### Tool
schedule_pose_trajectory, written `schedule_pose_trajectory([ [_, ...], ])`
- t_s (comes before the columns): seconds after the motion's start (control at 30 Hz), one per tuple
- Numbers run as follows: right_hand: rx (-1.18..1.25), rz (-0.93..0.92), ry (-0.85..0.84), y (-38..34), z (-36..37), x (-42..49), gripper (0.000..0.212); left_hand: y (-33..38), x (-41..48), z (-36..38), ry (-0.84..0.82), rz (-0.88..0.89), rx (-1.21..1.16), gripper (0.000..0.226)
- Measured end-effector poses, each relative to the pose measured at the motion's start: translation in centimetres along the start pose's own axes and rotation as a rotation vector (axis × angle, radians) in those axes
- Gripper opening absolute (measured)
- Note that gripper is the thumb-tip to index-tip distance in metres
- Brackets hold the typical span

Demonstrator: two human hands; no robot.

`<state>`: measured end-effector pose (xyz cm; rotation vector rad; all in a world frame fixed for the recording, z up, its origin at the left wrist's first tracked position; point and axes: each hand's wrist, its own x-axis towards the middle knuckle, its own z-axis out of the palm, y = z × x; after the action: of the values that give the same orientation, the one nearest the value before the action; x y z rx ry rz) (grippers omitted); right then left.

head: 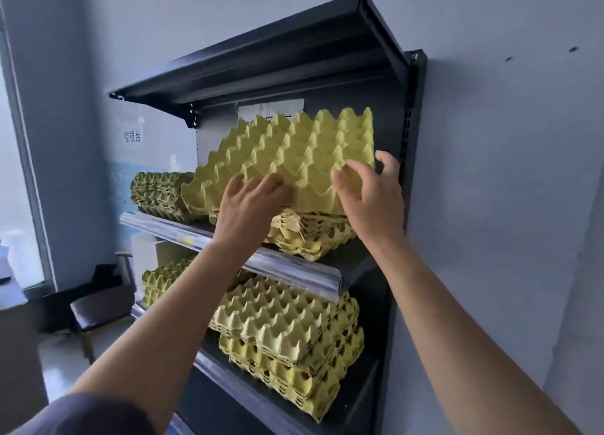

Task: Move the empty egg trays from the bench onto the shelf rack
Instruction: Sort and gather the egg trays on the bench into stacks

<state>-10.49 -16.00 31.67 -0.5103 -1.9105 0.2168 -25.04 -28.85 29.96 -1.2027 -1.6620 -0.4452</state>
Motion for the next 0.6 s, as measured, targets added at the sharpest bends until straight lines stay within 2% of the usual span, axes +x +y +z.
schedule_pose_trajectory([
  [0.07, 0.024, -0.118, -0.106, 0.3, 1.4, 1.2, 0.069, -2.1, 1.4, 1.3, -0.014, -0.025, -0.037, 0.032],
  [0.13, 0.02, -0.168, -0.15, 0.9, 3.0, 2.0, 0.058, -3.8, 2.3, 2.5, -0.029, -0.057, -0.08, 0.025],
  [0.2, 0.02, -0.183, -0.127, 1.3, 4.8, 2.8, 0.045, -5.4, 3.1, 3.9, -0.018, -0.081, -0.111, 0.02],
  [0.27, 0.021, -0.188, -0.086, 1.0, 6.3, 3.5, 0.042, -6.6, 3.9, 5.2, -0.021, -0.107, -0.147, 0.018],
  [0.37, -0.017, -0.18, -0.049, 0.3, 8.3, 4.6, 0.042, -8.0, 5.1, 7.2, -0.089, -0.188, -0.268, 0.026],
  [0.5, -0.244, -0.171, -0.046, 0.4, 10.5, 4.3, 0.05, -9.1, 4.2, 10.2, -0.256, -0.229, -0.374, 0.043],
  [0.6, -0.288, -0.178, 0.046, 0.7, 11.5, 3.6, 0.053, -9.4, 3.4, 11.1, -0.228, -0.213, -0.43, 0.048],
])
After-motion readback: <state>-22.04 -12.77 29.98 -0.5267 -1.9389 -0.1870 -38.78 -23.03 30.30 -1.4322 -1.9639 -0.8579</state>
